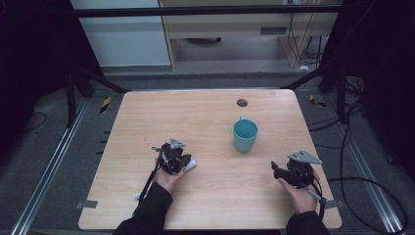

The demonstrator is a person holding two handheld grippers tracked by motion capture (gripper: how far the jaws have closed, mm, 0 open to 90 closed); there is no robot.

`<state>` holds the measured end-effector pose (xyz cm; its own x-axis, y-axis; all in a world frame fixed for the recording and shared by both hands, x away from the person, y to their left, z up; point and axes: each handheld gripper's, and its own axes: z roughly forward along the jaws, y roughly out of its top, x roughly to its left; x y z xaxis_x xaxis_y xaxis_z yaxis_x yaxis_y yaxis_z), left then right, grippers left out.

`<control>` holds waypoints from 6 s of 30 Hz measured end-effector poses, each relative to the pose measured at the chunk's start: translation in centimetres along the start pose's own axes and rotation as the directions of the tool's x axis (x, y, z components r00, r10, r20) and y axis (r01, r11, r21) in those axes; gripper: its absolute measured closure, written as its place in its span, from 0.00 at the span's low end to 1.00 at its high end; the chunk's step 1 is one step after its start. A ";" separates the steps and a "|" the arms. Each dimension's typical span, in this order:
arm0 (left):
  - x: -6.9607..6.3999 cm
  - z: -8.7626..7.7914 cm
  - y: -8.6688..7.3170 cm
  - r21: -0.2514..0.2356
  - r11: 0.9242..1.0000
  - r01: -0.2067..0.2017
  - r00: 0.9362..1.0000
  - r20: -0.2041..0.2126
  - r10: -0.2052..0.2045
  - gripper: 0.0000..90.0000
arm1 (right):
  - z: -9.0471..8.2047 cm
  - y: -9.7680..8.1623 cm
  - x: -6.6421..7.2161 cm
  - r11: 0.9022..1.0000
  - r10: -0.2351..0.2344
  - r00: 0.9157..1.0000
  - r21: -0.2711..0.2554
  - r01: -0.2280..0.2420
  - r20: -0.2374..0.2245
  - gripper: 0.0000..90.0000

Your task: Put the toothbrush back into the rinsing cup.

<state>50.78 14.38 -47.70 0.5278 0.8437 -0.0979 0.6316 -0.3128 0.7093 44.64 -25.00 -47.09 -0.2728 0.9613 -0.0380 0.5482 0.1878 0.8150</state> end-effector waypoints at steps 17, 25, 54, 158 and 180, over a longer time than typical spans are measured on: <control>-1.1 -0.6 -0.5 0.009 0.999 -0.041 0.999 0.036 0.041 1.00 | 0.0 0.0 0.0 1.000 0.000 1.000 0.000 0.000 0.000 0.32; -1.4 -1.1 -0.9 0.014 0.998 -0.055 0.997 0.052 0.055 1.00 | -0.1 0.0 0.0 1.000 0.002 1.000 -0.001 -0.002 0.000 0.32; -1.6 -3.1 -3.3 0.032 0.994 -0.103 0.989 0.112 0.099 1.00 | -0.1 0.0 0.0 1.000 -0.001 1.000 -0.001 0.001 0.001 0.32; 2.3 -5.5 -2.0 0.280 0.959 -0.047 0.999 0.009 0.046 0.41 | 0.0 -0.2 -0.4 1.000 -0.013 1.000 0.028 0.013 0.016 0.31; 2.0 -3.6 -1.7 0.378 0.925 -0.042 0.999 0.021 0.036 0.61 | 0.1 -0.1 -0.3 0.999 -0.013 1.000 0.038 0.012 0.020 0.31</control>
<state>48.77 18.19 -46.61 0.5623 0.8224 -0.0869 0.7770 -0.4893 0.3960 44.72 -25.33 -47.25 -0.2638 0.9627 -0.0604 0.5744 0.2071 0.7920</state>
